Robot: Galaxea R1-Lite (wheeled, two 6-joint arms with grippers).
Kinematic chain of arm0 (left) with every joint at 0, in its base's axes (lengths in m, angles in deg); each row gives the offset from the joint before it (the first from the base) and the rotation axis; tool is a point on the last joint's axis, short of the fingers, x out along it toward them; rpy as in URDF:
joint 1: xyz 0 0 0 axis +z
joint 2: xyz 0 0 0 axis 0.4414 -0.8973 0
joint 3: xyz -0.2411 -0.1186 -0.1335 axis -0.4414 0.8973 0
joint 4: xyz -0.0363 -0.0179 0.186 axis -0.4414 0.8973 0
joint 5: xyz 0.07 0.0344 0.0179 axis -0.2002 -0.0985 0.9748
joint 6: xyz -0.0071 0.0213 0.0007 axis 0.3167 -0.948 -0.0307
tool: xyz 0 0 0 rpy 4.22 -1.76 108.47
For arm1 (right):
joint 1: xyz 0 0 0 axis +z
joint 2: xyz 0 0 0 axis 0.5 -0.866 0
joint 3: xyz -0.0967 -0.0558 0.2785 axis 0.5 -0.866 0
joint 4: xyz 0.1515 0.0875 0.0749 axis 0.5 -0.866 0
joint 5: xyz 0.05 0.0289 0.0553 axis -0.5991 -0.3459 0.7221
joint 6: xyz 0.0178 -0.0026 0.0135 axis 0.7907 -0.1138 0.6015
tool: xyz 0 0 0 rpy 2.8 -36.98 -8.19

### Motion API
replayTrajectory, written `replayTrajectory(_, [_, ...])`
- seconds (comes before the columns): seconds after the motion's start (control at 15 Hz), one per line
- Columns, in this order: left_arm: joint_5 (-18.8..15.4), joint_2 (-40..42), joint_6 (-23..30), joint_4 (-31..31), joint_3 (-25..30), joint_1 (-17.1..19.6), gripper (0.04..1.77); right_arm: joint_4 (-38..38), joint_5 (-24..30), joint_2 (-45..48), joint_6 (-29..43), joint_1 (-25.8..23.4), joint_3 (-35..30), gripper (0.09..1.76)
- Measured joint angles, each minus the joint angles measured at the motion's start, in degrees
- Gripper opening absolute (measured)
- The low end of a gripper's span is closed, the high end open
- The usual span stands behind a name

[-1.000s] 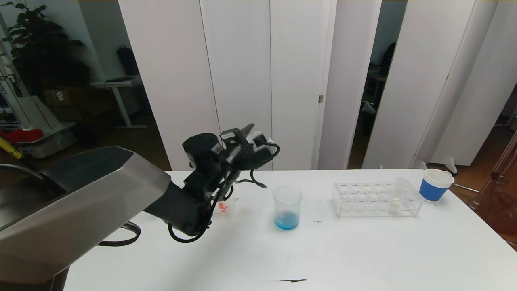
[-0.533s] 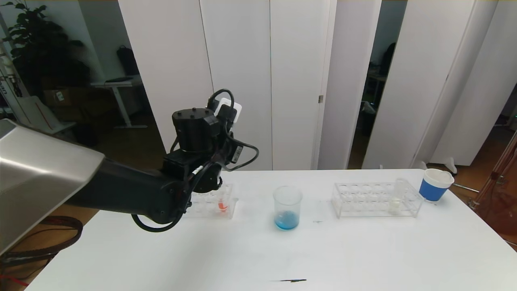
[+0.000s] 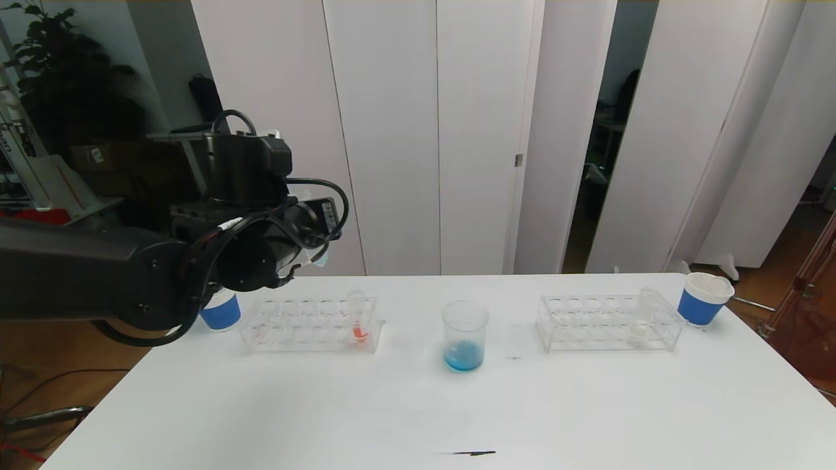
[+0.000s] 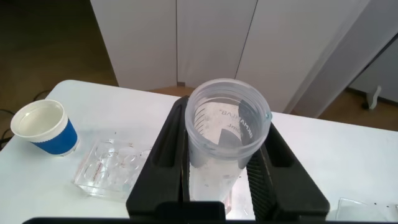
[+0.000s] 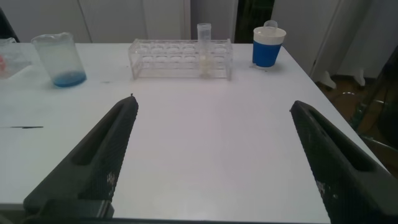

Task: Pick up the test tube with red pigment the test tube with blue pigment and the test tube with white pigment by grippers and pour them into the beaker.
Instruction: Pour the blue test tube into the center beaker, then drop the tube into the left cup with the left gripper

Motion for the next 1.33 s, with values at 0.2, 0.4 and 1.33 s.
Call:
replayTrajectory(0.2, [0.41, 1.24, 3.06, -1.99, 3.12, 4.85, 0.59, -0.02, 0.00, 0.00, 0.02, 0.00, 0.00, 1.75])
replayTrajectory(0.4, [-0.28, 0.41, 2.80, -10.34, 5.91, 11.45, 0.59, -0.02, 0.02, 0.00, 0.02, 0.00, 0.00, 1.75])
replayTrajectory(1.33, [-3.17, -20.58, -13.75, -44.80, 6.29, 28.38, 0.59, -0.02, 0.00, 0.00, 0.02, 0.00, 0.00, 1.75])
